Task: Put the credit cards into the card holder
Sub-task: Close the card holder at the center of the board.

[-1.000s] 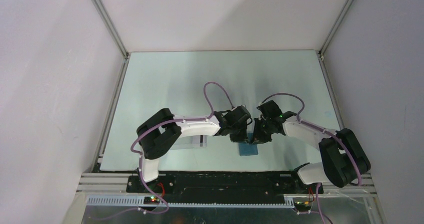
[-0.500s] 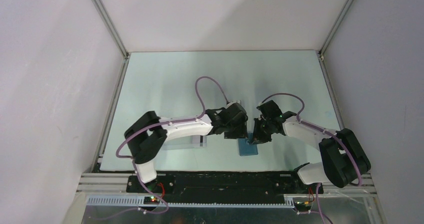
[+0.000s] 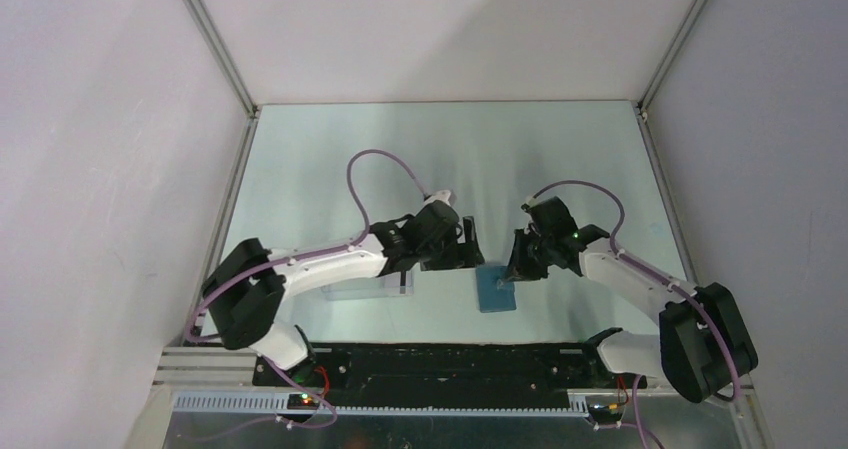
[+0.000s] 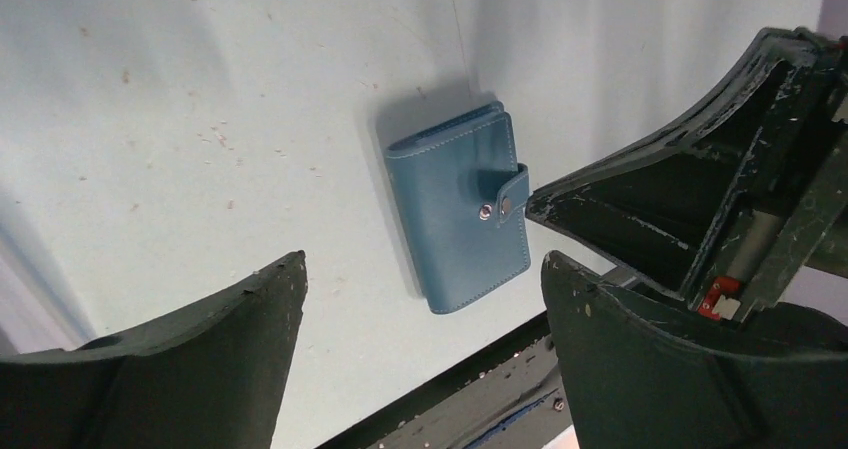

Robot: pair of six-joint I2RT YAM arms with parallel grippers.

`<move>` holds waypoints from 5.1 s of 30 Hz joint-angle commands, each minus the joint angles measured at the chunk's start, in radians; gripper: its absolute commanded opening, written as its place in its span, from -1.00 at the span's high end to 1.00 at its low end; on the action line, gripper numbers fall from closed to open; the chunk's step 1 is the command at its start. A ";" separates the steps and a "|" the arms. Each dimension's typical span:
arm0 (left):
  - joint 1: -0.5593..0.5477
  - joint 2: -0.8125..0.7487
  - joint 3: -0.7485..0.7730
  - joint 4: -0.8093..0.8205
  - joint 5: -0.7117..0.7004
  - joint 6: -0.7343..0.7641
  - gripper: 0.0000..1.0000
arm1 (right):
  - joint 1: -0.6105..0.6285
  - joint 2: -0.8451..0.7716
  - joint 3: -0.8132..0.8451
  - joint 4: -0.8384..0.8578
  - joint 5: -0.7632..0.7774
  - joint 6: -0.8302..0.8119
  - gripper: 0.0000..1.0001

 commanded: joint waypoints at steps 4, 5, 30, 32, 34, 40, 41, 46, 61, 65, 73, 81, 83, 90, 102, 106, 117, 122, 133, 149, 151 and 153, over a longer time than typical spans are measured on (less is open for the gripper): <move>0.093 -0.186 -0.170 0.246 0.063 0.017 -0.84 | -0.014 0.004 0.028 -0.008 0.000 -0.018 0.79; 0.102 -0.207 -0.185 0.251 0.064 0.022 -0.85 | -0.013 0.017 0.028 -0.006 0.000 -0.019 0.78; -0.039 0.174 0.060 0.270 0.240 0.023 -0.14 | 0.024 0.158 0.031 0.024 0.031 -0.024 0.75; -0.043 0.198 0.064 0.271 0.244 0.017 -0.01 | 0.024 0.158 0.031 0.023 0.032 -0.023 0.76; -0.044 0.213 0.060 0.270 0.242 0.009 0.13 | 0.025 0.158 0.031 0.024 0.031 -0.022 0.75; -0.044 0.249 0.042 0.270 0.232 0.001 0.23 | 0.024 0.158 0.031 0.020 0.028 -0.023 0.76; -0.044 0.252 0.040 0.270 0.231 0.001 0.23 | 0.024 0.158 0.031 0.020 0.027 -0.023 0.76; -0.044 0.280 0.036 0.270 0.230 0.001 0.32 | 0.024 0.166 0.031 0.021 0.023 -0.023 0.75; -0.044 0.309 0.042 0.270 0.221 0.007 0.99 | 0.024 0.160 0.031 0.027 0.002 -0.022 0.76; -0.044 0.301 0.038 0.271 0.217 0.009 1.00 | 0.023 0.133 0.037 0.021 0.000 -0.022 0.75; -0.042 0.292 0.026 0.302 0.208 0.003 1.00 | 0.015 0.070 0.056 0.014 -0.008 -0.024 0.73; -0.039 0.289 0.022 0.304 0.206 0.001 1.00 | 0.014 0.095 0.056 0.010 0.012 -0.033 0.73; -0.040 0.281 0.017 0.305 0.203 -0.001 1.00 | 0.015 0.108 0.056 0.006 0.024 -0.035 0.73; -0.038 0.251 0.007 0.304 0.208 -0.002 1.00 | 0.022 0.142 0.055 0.021 0.031 -0.030 0.73; -0.039 0.205 -0.011 0.304 0.196 -0.007 1.00 | 0.019 0.100 0.055 0.024 0.024 -0.030 0.72; -0.039 0.204 -0.014 0.304 0.199 -0.010 1.00 | 0.016 0.091 0.055 0.024 0.024 -0.030 0.72; -0.032 0.243 0.008 0.310 0.199 -0.027 0.30 | 0.017 0.146 0.056 0.024 0.024 -0.041 0.72; -0.031 0.257 0.006 0.327 0.220 -0.030 0.33 | 0.016 0.160 0.055 0.026 0.027 -0.040 0.72; -0.031 0.315 0.017 0.366 0.272 -0.038 0.47 | 0.015 0.157 0.056 0.028 0.021 -0.036 0.72; -0.032 0.261 -0.014 0.390 0.244 -0.034 1.00 | 0.008 0.105 0.056 0.023 0.008 -0.038 0.73; -0.030 0.245 -0.023 0.390 0.232 -0.035 1.00 | 0.004 0.085 0.056 0.022 0.007 -0.039 0.73; -0.031 0.240 -0.029 0.390 0.227 -0.036 1.00 | 0.002 0.071 0.056 0.020 0.005 -0.039 0.72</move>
